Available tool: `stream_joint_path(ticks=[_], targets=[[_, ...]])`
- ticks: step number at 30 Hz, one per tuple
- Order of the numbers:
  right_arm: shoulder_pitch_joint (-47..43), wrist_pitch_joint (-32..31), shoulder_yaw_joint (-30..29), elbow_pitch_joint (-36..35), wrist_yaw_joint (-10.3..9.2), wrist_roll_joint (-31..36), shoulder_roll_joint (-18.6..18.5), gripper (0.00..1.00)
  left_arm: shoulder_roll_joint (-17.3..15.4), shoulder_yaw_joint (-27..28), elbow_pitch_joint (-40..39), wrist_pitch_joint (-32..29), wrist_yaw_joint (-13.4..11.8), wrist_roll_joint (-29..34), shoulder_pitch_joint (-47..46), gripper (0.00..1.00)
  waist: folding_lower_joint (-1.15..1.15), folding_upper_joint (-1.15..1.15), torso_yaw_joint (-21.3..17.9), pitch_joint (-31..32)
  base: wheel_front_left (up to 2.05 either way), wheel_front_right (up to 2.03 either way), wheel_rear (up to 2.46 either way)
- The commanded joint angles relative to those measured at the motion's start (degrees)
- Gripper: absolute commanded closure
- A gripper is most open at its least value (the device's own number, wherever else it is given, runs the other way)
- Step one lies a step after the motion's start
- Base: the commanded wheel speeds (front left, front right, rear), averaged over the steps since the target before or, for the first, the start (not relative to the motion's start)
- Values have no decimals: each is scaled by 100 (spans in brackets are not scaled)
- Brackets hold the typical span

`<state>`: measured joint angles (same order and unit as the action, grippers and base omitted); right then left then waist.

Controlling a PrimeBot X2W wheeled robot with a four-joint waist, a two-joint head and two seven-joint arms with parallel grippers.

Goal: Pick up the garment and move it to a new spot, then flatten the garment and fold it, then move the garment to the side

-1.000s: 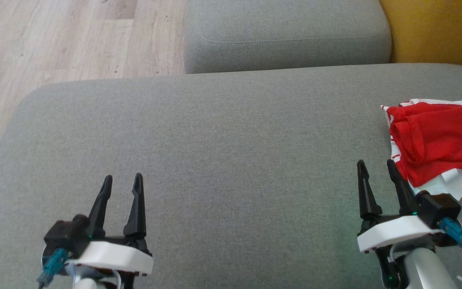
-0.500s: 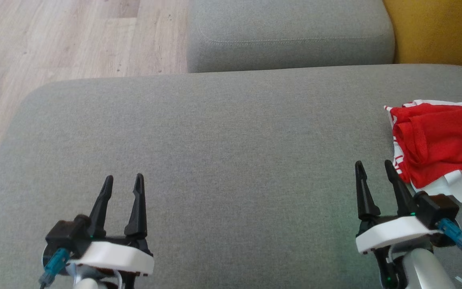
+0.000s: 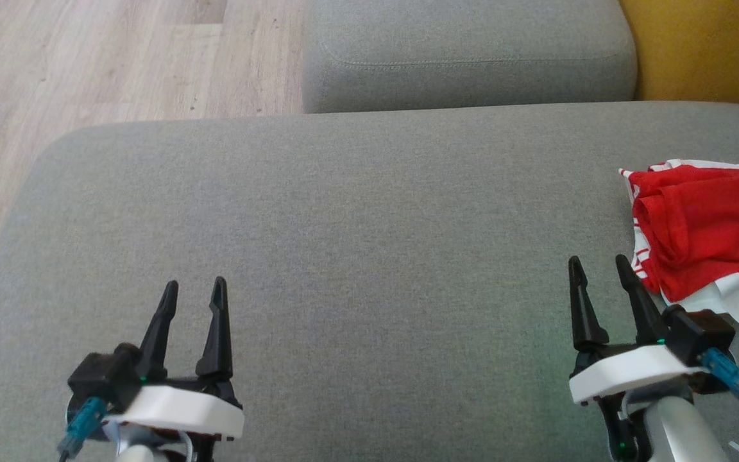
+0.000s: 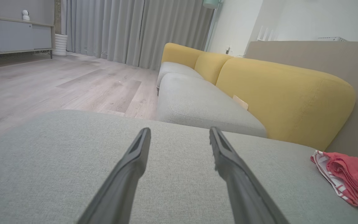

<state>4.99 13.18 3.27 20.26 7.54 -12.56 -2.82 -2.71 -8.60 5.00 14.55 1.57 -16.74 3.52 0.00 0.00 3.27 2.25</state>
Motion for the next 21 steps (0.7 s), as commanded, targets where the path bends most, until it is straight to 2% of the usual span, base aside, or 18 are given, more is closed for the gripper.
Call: stream_joint_path(ticks=[1, 4, 12, 13, 16, 21], targets=[[111, 58, 135, -198, -5, -19, -6, 0, -17, 199, -165, 45, 49, -19, -220, 0, 0, 0, -4, -3, 0, 0, 0], [123, 60, 136, -187, -5, -15, -6, 0, -17, 200, -184, 45, 168, -123, -219, 0, 0, 0, -14, -8, 0, 0, 0], [147, 65, 164, -154, -5, -37, -6, 0, -17, 270, -171, 45, 268, -294, -175, 0, 0, 0, -62, -6, 0, 0, 0], [0, 0, 10, 8, 0, -2, 0, 100, 1, 39, 11, 0, 249, -300, 1, 100, 0, 0, -62, -7, 0, 0, 0], [-88, -11, 8, 255, 0, -13, 8, 100, 10, 1, 285, -21, 247, -313, 70, 100, 0, 0, -65, -7, 0, 0, 0], [-70, -97, -38, 230, 0, -331, 7, 100, -1, 45, 300, -90, 259, -617, 36, 100, 0, 0, -76, -17, 0, 0, 0]])
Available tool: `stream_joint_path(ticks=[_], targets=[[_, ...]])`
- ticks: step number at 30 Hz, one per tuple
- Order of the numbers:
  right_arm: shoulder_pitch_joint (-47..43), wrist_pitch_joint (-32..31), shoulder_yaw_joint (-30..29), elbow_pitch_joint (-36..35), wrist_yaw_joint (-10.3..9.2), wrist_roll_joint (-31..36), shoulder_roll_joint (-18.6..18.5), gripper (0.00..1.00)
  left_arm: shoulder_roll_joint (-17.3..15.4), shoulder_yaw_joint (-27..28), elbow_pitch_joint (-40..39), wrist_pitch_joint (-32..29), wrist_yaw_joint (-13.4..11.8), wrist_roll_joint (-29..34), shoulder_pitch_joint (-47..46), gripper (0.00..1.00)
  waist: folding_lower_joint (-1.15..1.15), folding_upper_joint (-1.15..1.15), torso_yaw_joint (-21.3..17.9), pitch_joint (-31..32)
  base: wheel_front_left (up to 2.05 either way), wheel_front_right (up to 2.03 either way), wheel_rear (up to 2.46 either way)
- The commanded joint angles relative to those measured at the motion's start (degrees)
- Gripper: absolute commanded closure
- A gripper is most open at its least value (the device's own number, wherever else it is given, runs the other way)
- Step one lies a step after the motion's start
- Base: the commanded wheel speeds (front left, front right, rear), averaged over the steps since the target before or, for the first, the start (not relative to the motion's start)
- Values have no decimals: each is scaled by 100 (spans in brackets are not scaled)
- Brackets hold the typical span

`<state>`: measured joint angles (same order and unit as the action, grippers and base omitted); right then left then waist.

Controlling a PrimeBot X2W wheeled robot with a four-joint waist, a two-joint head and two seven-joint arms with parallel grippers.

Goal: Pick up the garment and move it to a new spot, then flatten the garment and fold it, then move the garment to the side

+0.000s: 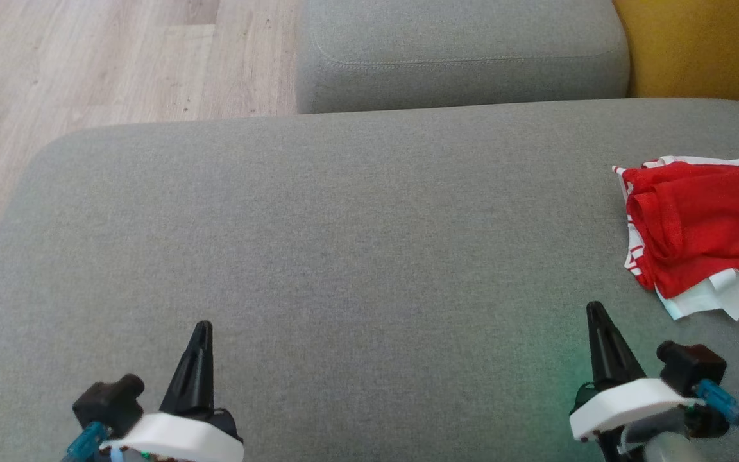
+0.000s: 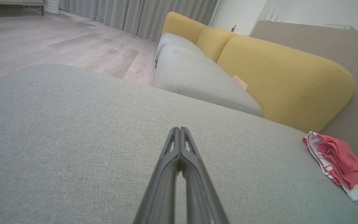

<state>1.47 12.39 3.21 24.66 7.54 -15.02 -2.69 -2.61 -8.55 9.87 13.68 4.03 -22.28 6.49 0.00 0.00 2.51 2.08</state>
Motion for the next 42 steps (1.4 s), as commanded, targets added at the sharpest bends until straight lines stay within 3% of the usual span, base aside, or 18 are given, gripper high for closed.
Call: stream_joint_path(ticks=[1, 42], targets=[[282, -33, -40, -217, 0, -149, -6, 100, -14, 50, -180, -18, 15, -125, -270, 100, 0, 0, -2, -2, 0, 0, 0], [340, -669, -358, -517, -2, -2761, -11, 100, -85, 464, 33, -637, 131, -2569, -614, 100, 0, 0, -88, -79, 0, 0, 0]])
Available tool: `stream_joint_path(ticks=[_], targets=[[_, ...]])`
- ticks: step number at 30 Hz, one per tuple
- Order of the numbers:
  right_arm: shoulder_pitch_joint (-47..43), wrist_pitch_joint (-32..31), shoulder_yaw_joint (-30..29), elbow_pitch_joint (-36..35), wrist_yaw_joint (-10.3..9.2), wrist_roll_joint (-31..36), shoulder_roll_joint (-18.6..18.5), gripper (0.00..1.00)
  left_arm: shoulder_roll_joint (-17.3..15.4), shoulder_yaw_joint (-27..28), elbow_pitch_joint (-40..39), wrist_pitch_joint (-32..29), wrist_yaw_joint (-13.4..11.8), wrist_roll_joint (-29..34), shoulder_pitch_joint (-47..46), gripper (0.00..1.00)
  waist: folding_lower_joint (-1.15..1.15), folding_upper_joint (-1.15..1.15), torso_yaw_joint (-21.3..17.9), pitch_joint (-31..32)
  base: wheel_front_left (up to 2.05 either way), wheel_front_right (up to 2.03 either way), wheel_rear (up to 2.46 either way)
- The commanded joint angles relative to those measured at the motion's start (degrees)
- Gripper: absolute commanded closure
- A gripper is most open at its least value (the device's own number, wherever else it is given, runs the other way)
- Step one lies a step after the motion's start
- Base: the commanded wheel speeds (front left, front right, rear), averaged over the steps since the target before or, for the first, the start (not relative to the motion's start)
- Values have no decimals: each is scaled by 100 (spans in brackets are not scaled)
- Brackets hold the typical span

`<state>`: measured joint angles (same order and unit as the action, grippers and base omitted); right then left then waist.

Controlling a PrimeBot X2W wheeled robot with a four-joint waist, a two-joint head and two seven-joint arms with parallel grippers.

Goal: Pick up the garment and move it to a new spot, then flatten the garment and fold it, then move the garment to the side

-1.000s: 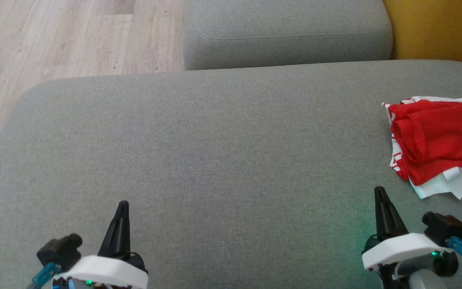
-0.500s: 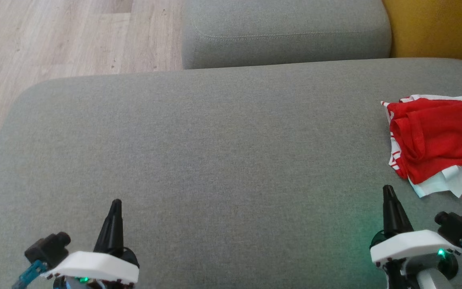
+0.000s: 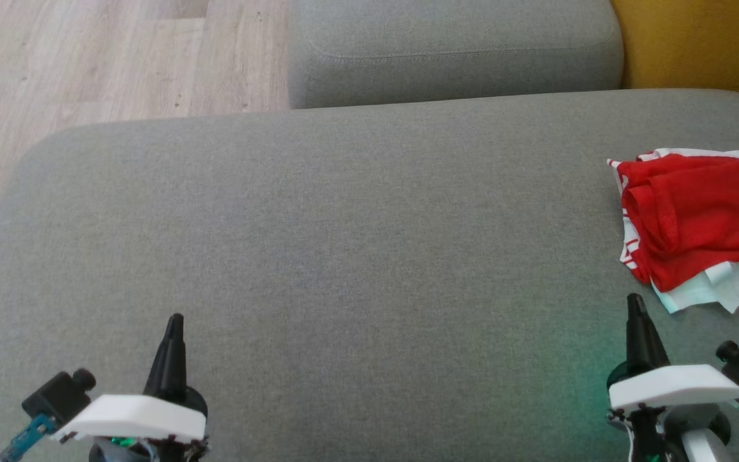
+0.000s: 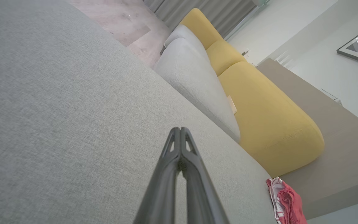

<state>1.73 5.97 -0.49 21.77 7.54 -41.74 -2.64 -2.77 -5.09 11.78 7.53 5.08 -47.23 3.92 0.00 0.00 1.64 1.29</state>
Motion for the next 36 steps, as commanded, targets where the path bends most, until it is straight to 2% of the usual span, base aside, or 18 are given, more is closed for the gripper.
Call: stream_joint_path(ticks=[1, 36], targets=[[316, -43, 4, -235, -2, -153, -15, 100, -69, 129, -153, -38, 28, -133, -365, 100, 0, 0, -2, -2, 0, 0, 0], [375, -591, -273, -481, -4, -2380, -19, 100, -88, 537, 17, -609, 125, -2172, -653, 100, 0, 0, -76, -68, 0, 0, 0]])
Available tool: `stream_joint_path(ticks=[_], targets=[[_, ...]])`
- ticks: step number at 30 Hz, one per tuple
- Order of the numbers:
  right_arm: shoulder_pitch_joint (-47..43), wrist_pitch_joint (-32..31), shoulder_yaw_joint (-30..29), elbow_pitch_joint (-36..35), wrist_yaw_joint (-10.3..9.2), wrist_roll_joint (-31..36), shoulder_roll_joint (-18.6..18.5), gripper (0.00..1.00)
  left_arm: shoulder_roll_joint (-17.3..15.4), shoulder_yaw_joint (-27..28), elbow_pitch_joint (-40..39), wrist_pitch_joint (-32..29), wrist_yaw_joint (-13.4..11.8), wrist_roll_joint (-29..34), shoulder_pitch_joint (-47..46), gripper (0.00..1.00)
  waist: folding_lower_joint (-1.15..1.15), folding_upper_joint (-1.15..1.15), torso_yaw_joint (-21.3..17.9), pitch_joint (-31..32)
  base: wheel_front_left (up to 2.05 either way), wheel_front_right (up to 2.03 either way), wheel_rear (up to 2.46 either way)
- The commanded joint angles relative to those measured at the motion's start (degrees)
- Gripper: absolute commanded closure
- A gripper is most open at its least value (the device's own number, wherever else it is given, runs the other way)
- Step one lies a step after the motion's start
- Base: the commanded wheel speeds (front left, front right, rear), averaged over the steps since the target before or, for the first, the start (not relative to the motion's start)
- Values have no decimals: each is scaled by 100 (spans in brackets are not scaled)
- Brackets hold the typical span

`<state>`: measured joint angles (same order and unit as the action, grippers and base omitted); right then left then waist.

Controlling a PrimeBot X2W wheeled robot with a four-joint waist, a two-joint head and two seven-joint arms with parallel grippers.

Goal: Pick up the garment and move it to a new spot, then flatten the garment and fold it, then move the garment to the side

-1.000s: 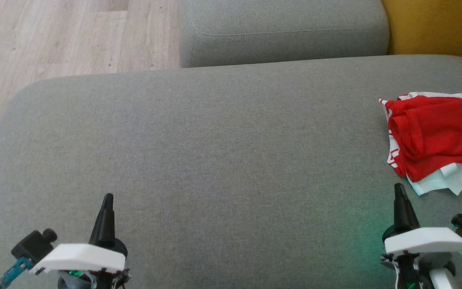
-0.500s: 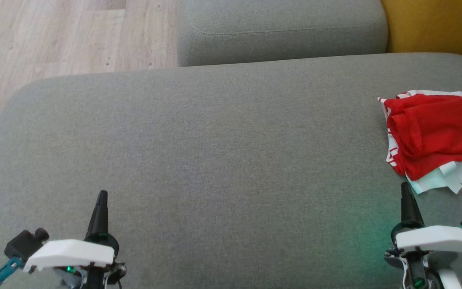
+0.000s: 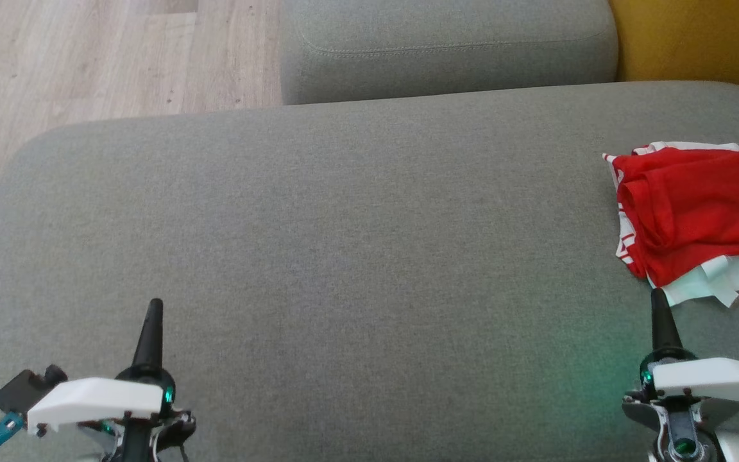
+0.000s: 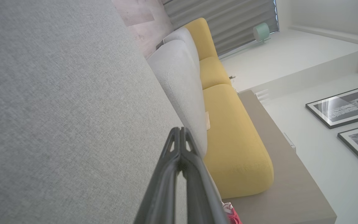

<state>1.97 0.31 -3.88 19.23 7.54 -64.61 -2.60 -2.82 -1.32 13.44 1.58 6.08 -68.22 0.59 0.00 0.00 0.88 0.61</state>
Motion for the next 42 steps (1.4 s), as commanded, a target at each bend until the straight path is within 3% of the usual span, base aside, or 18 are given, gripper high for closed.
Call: stream_joint_path(ticks=[1, 42], targets=[[352, -41, 59, -234, -4, -158, -23, 100, -83, 172, -144, -31, 28, -130, -329, 100, 0, 0, -2, -2, 0, 0, 0], [420, -667, -257, -515, -5, -2704, -28, 100, -82, 670, 54, -709, 138, -2434, -662, 100, 0, 0, -86, -77, 0, 0, 0]])
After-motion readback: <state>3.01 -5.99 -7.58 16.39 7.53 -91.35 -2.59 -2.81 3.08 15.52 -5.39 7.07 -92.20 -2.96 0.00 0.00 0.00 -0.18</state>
